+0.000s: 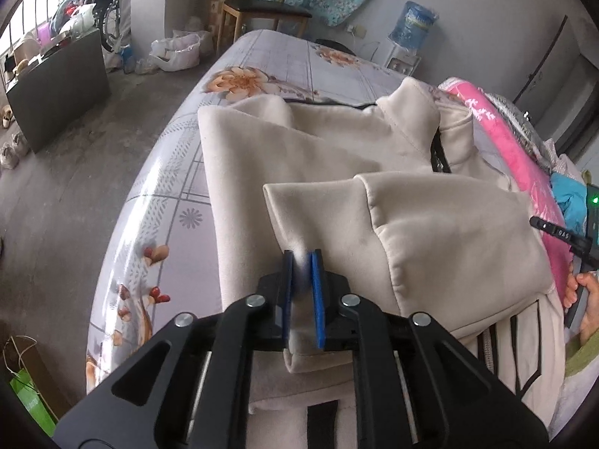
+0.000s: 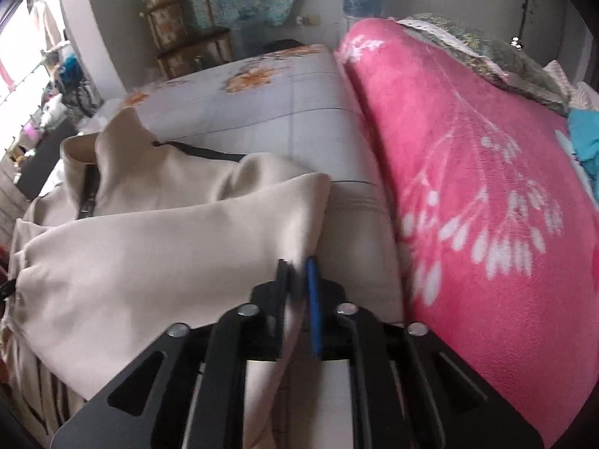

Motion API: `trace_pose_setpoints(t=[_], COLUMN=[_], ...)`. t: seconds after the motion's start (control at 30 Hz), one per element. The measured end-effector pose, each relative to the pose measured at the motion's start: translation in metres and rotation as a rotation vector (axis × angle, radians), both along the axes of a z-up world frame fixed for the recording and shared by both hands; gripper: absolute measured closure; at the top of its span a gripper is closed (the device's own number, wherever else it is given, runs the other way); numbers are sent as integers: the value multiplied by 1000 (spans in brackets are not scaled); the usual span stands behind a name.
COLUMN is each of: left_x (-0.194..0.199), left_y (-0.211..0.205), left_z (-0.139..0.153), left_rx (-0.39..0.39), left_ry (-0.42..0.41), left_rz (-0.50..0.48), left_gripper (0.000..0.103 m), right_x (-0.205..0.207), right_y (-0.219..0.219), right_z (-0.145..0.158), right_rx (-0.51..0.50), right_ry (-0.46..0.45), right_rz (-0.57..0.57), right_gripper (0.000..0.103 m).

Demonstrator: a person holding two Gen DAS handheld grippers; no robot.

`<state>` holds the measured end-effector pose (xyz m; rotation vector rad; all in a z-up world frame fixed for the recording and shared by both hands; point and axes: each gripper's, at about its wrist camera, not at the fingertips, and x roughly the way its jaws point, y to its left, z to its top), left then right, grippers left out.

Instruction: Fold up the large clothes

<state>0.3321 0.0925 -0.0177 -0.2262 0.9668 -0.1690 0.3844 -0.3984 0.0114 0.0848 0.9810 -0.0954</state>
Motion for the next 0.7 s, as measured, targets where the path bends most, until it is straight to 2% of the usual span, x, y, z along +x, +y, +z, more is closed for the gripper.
trace_pose_setpoints(t=[0.07, 0.17, 0.23, 0.27, 0.33, 0.37, 0.43, 0.5, 0.6, 0.7], left_x=[-7, -20, -27, -29, -30, -34, -35, -39, -56, -79], left_y=[5, 5, -3, -8, -21, -23, -24, -18, -13, -10], left_z=[11, 28, 29, 25, 4, 4, 5, 12, 31, 42], left_rx=[6, 16, -3, -1, 53, 75, 95, 65, 85, 102], left_ry=[-38, -93, -66, -38, 51, 9, 11, 5, -53, -76], left_rz=[11, -18, -70, -92, -121, -118, -122, -98, -96, -99], left_gripper=[83, 77, 76, 76, 76, 75, 75, 75, 66, 63], right_x=[-16, -50, -74, -80, -85, -84, -90, -99, -120, -142], right_y=[1, 20, 37, 42, 45, 43, 40, 38, 46, 60], right_z=[16, 37, 36, 31, 10, -5, -8, 5, 26, 29], right_rx=[-2, 8, -1, -20, -51, -65, -86, -85, -102, -118], right_ry=[-38, -96, -82, -57, 22, 79, 78, 58, 1, 6], right_rz=[9, 150, 265, 287, 293, 279, 257, 224, 229, 250], right_gripper=[81, 81, 81, 81, 81, 81, 80, 80, 76, 65])
